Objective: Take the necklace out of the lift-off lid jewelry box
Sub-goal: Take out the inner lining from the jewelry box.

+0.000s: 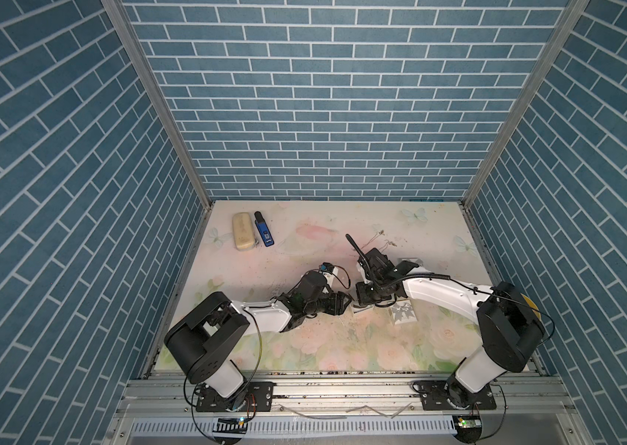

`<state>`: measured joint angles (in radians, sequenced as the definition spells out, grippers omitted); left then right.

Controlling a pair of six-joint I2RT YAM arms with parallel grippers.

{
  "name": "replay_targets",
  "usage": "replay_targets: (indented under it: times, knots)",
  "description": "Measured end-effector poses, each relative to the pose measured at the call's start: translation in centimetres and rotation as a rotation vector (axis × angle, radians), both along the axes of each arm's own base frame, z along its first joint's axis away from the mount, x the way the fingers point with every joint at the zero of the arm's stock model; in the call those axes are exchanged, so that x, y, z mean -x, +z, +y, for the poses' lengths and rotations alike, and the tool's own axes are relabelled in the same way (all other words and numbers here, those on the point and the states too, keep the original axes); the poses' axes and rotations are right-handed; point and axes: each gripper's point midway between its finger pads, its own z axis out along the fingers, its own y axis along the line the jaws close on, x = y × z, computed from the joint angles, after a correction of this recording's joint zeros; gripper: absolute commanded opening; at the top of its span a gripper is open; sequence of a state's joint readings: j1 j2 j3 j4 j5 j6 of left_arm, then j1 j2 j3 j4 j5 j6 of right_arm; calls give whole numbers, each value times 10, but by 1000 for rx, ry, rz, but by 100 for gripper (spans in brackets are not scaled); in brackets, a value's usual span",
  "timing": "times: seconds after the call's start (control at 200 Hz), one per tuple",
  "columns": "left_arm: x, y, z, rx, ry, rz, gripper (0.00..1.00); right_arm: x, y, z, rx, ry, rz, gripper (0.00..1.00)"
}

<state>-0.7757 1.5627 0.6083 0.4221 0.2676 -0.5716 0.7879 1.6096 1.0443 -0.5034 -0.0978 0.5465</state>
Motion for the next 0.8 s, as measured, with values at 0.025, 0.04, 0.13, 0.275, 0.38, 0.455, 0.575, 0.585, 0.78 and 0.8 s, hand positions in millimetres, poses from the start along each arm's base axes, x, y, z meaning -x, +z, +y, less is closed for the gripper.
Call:
replay_targets:
  times: [0.025, 0.04, 0.13, 0.275, 0.38, 0.455, 0.575, 0.585, 0.78, 0.8]
  knots:
    - [0, 3, 0, 5, 0, -5, 67, 0, 2, 0, -4, 0, -4, 3]
    - [0, 5, 0, 9, 0, -9, 67, 0, 3, 0, -6, 0, -6, 4]
    - [-1, 17, -1, 33, 3, -27, 66, 0, 11, 0, -19, -3, -18, 3]
    - [-1, 38, 1, 96, 17, -47, 66, 0, 27, -2, -41, -13, -52, 3]
    - [-1, 53, 1, 157, 20, -49, 66, -1, 39, -3, -63, -24, -75, 3]
    - [-2, 63, -1, 206, 17, -45, 65, -1, 49, -3, -80, -31, -91, 3]
    - [-1, 74, -7, 274, -3, -23, 58, -2, 67, -2, -108, -32, -119, 3]
    - [0, 75, -8, 280, -8, -22, 57, -2, 68, -2, -110, -32, -121, 3]
    - [2, 74, -24, 364, -58, 40, 49, -5, 93, 1, -159, -39, -163, 3]
    - [3, 73, -26, 370, -62, 44, 49, -5, 94, 0, -162, -39, -165, 3]
